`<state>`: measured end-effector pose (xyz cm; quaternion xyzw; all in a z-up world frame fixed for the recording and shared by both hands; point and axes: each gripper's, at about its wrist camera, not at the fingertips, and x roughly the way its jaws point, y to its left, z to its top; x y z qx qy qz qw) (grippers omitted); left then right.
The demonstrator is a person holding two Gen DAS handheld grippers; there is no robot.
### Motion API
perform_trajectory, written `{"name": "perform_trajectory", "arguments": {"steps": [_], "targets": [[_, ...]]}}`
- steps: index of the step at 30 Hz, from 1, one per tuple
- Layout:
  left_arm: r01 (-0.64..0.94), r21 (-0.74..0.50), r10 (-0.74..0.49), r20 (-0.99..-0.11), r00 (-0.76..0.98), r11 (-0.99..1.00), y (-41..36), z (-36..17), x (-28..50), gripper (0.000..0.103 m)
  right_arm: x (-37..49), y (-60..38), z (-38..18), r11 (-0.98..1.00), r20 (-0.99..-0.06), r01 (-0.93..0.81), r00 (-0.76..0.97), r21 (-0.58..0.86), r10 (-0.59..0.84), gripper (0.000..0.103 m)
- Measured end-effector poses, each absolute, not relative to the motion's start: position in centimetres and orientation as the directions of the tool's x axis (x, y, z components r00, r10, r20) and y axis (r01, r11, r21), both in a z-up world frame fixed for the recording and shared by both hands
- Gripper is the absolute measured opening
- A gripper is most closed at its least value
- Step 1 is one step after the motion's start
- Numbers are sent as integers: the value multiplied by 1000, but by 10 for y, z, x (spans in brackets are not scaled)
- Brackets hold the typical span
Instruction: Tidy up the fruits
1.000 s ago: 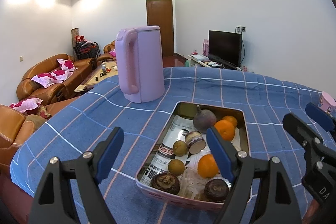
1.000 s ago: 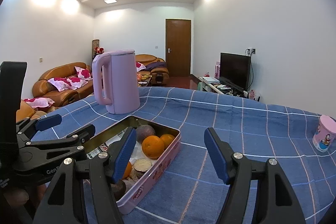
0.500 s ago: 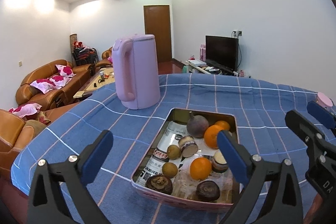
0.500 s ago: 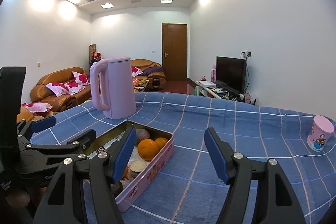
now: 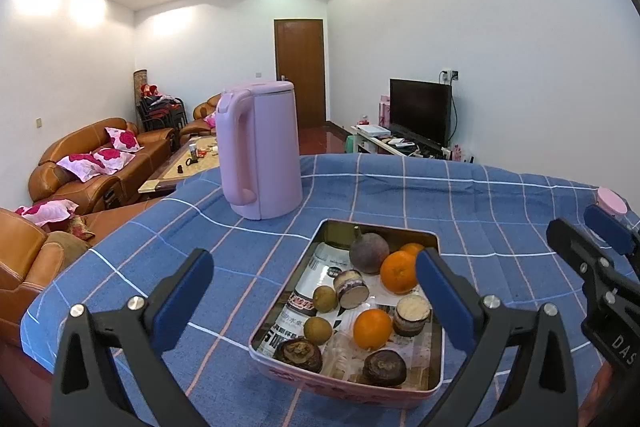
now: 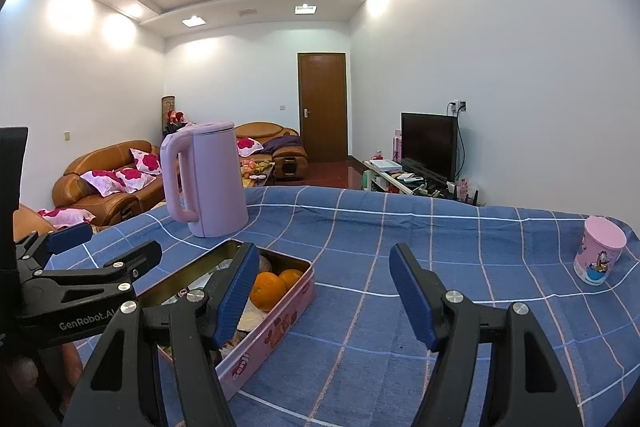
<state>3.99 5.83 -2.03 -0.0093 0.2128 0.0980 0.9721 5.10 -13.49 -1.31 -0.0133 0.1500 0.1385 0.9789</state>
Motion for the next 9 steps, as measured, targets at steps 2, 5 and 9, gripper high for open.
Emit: {"name": "perform_trajectory", "arguments": {"steps": [2, 5, 9], "targets": [[-196, 31, 190, -418, 888, 980, 57, -21, 40, 103, 51, -134, -14, 961, -298, -275, 917, 13, 266, 69], [-197, 37, 194, -421, 886, 980, 56, -22, 41, 103, 50, -134, -14, 961, -297, -276, 917, 14, 267, 69], [-190, 50, 193, -419, 887, 981, 52, -21, 40, 103, 50, -135, -14, 961, -301, -275, 915, 18, 267, 69]]}}
